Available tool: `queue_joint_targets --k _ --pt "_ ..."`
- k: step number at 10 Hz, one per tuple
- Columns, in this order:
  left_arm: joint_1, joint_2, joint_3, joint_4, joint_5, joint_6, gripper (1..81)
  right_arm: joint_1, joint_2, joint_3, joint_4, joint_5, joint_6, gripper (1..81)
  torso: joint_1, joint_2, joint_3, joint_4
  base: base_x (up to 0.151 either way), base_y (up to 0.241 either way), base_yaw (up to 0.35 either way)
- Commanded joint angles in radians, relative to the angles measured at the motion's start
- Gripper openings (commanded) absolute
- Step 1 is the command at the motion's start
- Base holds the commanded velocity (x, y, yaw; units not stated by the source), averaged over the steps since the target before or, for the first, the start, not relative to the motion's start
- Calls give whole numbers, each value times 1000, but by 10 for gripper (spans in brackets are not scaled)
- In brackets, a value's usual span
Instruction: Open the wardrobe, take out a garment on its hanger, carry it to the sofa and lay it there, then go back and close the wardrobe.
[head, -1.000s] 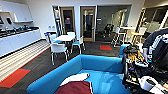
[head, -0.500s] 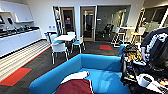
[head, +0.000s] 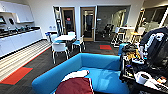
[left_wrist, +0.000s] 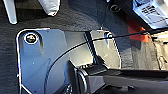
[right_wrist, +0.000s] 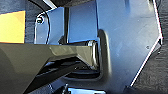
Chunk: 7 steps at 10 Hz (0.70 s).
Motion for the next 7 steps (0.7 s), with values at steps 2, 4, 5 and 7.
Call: queue_joint_targets --k 2,4,5,7 --pt "-44 -6 -21 12 22 10 811 27 5 7 -12 -57 -3 811 1 -1 0 0 0 0 0" --pt "-42 -4 -21 12 20 10 811 26 5 7 -12 -57 -3 811 1 0 0 0 0 0 0" --pt "-42 -4 -22 10 28 10 811 26 5 7 -12 -57 -3 811 1 0 0 0 0 0 0" --pt "-42 2 -35 8 28 8 811 27 8 7 -12 -58 -3 811 1 0 0 0 0 0 0"
